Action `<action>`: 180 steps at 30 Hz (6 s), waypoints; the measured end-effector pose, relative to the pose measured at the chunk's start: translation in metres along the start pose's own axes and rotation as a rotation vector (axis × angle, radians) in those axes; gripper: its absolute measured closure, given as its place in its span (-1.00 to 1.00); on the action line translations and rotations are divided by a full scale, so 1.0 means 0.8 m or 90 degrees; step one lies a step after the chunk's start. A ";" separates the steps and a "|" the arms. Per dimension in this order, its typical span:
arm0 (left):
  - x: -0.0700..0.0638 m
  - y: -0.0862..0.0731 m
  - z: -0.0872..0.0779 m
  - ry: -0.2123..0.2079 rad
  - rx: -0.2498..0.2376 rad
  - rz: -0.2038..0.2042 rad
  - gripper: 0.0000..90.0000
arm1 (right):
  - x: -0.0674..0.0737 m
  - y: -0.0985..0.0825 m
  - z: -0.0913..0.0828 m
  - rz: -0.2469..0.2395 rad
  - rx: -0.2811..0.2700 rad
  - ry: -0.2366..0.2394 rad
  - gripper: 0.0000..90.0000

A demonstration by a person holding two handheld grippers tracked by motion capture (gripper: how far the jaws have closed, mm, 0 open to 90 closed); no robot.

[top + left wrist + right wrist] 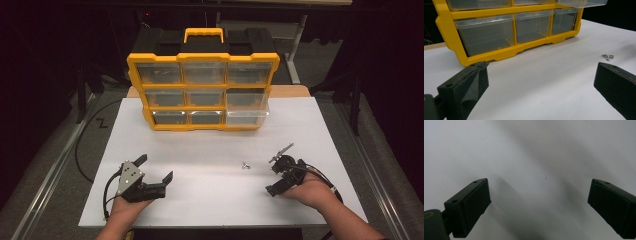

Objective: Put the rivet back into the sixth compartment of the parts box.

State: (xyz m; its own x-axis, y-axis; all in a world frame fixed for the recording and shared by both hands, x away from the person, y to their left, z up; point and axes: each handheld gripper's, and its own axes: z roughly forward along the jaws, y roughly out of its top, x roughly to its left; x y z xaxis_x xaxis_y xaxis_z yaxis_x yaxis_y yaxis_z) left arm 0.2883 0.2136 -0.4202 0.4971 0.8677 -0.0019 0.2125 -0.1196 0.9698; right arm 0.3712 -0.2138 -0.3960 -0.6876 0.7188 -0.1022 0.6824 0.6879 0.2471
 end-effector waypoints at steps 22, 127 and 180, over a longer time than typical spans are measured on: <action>-0.002 0.000 0.000 -0.008 -0.006 0.005 -0.99 | 0.017 0.041 -0.005 -0.109 0.056 0.010 -0.60; -0.002 0.001 -0.002 -0.029 -0.016 0.005 -0.99 | 0.031 0.109 0.021 -0.156 0.031 0.016 0.88; -0.003 0.001 -0.002 -0.029 -0.019 0.011 -0.98 | 0.012 0.082 -0.045 -0.183 0.030 0.048 0.88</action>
State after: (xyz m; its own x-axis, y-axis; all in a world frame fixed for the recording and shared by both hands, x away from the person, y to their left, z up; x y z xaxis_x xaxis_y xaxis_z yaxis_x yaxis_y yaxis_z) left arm 0.2858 0.2119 -0.4191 0.5379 0.8430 0.0052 0.1790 -0.1203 0.9765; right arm 0.4003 -0.1658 -0.3458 -0.8696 0.4855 -0.0899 0.4663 0.8675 0.1733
